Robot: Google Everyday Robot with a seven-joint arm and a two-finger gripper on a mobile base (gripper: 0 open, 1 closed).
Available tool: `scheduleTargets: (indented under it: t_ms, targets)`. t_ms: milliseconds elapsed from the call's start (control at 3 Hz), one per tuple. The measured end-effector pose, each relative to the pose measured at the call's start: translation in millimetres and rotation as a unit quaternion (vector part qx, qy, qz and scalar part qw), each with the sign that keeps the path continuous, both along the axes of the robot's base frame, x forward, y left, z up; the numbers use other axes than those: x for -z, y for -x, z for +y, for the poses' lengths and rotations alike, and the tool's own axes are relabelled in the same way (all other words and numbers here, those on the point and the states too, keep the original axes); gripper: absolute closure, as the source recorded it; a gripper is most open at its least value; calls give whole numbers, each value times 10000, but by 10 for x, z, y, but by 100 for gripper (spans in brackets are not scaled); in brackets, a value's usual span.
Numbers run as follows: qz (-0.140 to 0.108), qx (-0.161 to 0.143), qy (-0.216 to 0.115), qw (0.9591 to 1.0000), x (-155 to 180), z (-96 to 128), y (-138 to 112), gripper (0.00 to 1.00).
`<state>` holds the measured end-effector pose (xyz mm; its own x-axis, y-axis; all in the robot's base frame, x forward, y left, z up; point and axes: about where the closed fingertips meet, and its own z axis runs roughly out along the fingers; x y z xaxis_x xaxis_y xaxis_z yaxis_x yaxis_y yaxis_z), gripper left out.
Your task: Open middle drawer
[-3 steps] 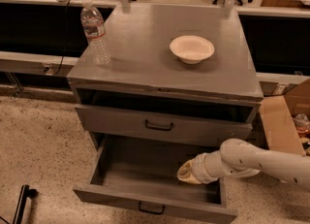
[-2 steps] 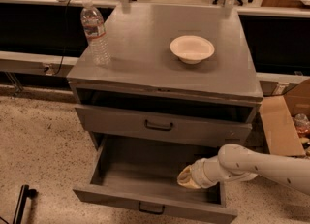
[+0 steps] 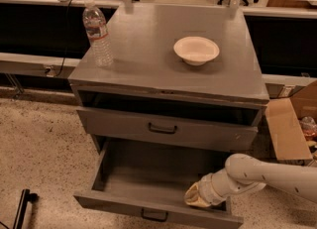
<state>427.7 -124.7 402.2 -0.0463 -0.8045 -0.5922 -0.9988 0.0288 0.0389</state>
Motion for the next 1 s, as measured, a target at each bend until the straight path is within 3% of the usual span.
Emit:
scheduleTargets:
  t_ms: [333, 667, 1000]
  targets:
    - [276, -414, -121, 9987, -100, -112, 319, 100]
    - [429, -588, -451, 9963, -296, -148, 490, 100]
    - [-207, -354, -960, 9945, -865, -193, 311, 100]
